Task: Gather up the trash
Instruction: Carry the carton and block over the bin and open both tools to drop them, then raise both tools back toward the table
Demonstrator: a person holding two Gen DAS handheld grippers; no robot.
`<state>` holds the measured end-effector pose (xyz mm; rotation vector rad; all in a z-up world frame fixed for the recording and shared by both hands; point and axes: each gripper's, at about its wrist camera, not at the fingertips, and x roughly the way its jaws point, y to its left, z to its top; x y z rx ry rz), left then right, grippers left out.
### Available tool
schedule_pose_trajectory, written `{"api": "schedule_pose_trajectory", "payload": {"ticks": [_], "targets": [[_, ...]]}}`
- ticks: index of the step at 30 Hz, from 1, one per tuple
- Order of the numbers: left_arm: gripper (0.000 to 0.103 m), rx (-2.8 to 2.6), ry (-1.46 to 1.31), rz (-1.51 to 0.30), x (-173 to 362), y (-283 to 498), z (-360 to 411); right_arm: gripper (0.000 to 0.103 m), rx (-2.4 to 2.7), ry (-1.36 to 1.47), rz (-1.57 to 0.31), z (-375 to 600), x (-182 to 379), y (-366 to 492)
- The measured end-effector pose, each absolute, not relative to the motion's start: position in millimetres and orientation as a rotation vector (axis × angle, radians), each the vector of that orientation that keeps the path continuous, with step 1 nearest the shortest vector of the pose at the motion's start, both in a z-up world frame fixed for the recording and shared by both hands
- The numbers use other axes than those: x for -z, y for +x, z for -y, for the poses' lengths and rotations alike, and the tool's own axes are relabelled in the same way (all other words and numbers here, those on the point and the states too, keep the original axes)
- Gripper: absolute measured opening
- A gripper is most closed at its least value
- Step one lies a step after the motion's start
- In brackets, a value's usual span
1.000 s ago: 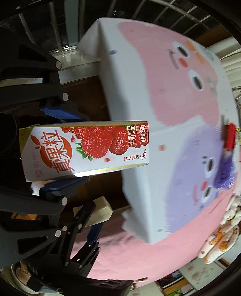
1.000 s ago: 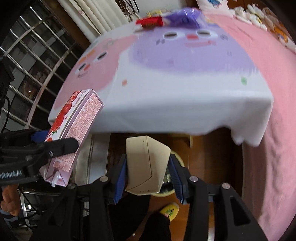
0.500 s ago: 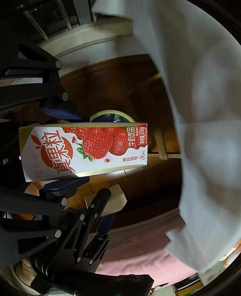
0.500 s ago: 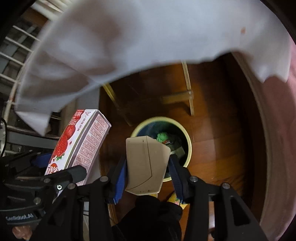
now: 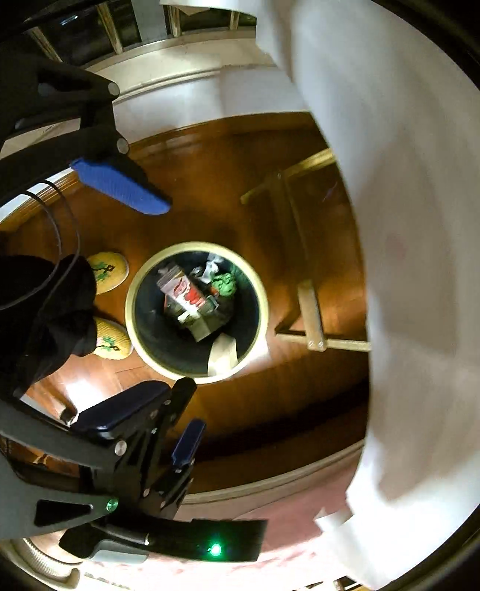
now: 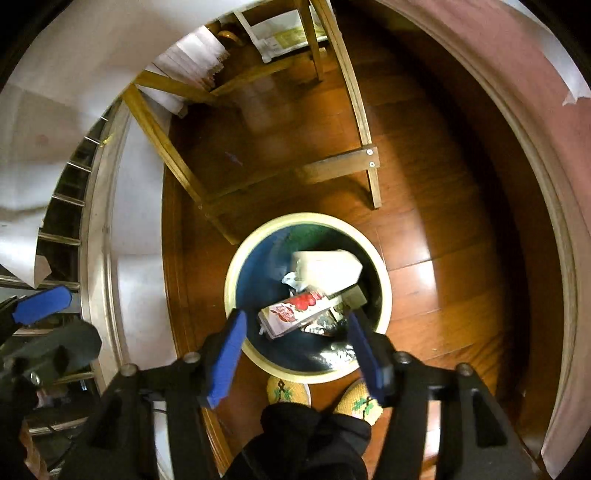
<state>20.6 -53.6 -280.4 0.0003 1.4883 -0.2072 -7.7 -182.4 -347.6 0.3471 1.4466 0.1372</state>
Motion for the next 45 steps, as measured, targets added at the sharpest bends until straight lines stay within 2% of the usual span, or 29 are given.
{"api": "schedule_pose_trajectory", "payload": {"ticks": [13,15,32,40,45], "targets": [[0.097,0.213,-0.02,-1.388,211,31,28,0.059,-0.121,0.347,-1.396,176,287,-4],[0.102,0.229,-0.023,-1.366,189,34,26,0.059,-0.115,0.352,-1.378,176,268,-3],[0.102,0.382,-0.085,-1.161,1,45,14,0.059,-0.076,0.359,-1.159,185,73,-5],[0.102,0.435,-0.117,-1.029,-67,54,4,0.059,-0.041,0.307,-1.034,185,10,0],[0.102,0.438,-0.112,-0.956,-93,65,-1,0.067,-0.023,0.266,-0.97,187,-18,6]]}}
